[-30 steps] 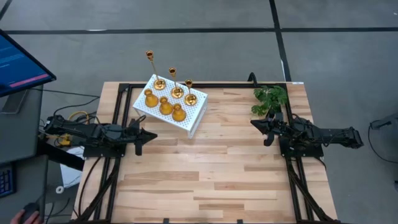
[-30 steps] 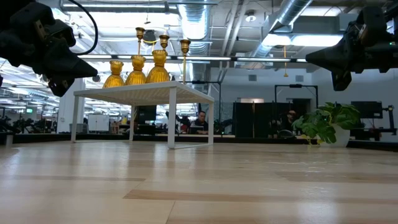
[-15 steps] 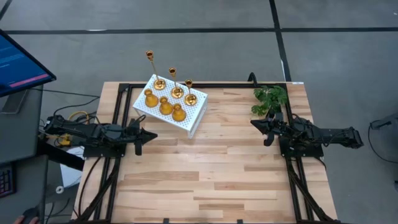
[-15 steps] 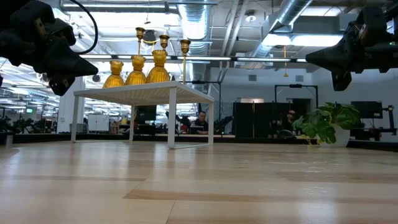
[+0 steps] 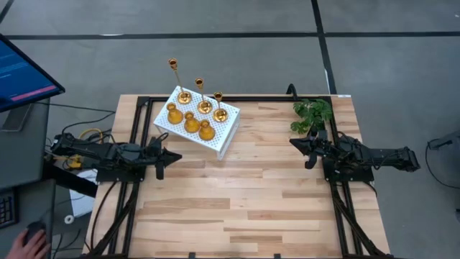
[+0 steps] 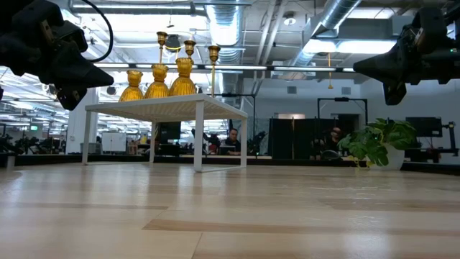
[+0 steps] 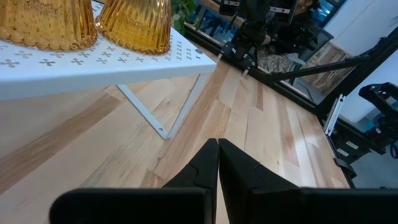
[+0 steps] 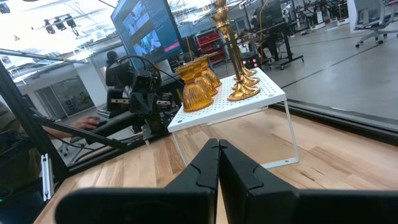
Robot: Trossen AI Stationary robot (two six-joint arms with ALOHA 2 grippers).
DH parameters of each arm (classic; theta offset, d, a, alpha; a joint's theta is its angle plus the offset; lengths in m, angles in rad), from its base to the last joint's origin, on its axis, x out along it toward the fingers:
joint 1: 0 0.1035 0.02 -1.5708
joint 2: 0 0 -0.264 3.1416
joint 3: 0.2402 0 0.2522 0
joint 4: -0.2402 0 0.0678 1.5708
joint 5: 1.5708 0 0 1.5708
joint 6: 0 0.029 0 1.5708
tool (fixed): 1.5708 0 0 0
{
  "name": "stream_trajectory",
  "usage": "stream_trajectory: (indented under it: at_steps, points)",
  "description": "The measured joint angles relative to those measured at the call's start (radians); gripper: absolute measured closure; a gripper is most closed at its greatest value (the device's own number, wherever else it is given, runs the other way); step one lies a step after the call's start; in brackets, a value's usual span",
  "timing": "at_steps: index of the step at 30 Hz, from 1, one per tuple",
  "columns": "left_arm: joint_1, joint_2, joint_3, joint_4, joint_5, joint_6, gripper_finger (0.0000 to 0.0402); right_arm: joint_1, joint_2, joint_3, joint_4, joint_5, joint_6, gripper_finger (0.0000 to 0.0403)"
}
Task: Pick & Place candle stick holders
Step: Return to Home Position
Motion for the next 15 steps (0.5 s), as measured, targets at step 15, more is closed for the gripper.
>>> stream_trajectory:
  at_steps: [15]
  points:
    - [0.0,0.0,0.0,0.009,0.0,0.0,0.0389,0.0,0.0,0.0,0.0,0.0,0.0,0.0403]
